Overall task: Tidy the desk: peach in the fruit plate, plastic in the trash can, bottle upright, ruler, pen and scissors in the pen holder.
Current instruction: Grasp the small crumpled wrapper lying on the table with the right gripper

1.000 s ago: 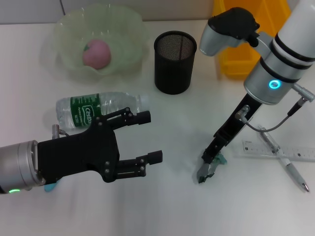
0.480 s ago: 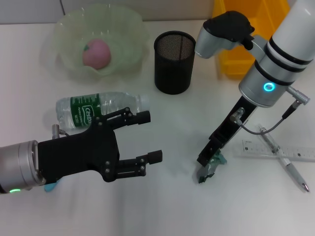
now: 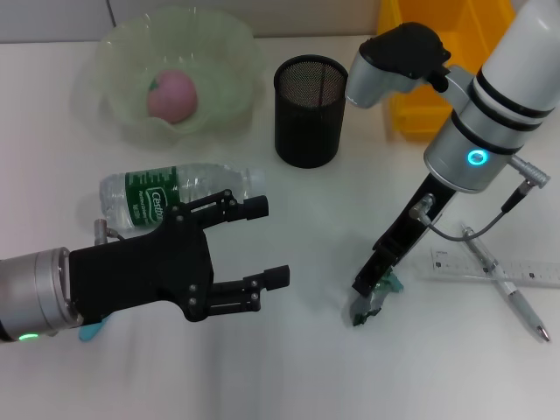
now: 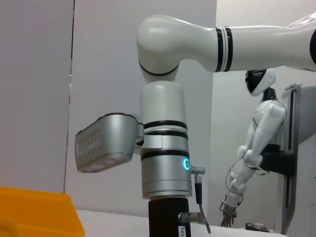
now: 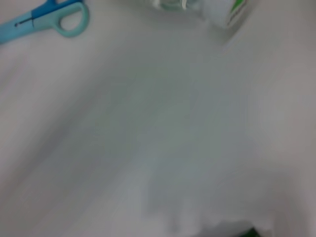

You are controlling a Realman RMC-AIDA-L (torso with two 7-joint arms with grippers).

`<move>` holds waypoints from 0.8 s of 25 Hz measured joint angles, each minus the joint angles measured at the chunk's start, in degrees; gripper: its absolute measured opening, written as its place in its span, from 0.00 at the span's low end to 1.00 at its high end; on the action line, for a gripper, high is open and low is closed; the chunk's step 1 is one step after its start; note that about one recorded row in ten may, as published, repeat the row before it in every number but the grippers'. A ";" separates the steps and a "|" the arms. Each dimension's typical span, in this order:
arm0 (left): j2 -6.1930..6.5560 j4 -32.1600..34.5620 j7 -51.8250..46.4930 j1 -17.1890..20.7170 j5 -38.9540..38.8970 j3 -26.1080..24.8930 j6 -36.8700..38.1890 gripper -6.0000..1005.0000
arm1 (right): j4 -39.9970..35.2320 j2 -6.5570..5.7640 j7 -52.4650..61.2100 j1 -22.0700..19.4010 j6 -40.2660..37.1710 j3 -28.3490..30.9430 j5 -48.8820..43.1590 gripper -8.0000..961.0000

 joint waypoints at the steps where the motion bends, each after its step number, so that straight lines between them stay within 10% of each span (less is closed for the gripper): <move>1: 0.00 0.00 0.00 0.00 -0.03 0.00 0.00 0.76 | 0.24 0.00 0.10 -0.01 0.17 -0.58 0.00 0.82; 20: -0.09 0.01 0.00 -0.04 -0.20 0.00 -0.01 0.76 | 0.60 0.00 -0.21 -0.10 0.65 -0.92 1.10 0.74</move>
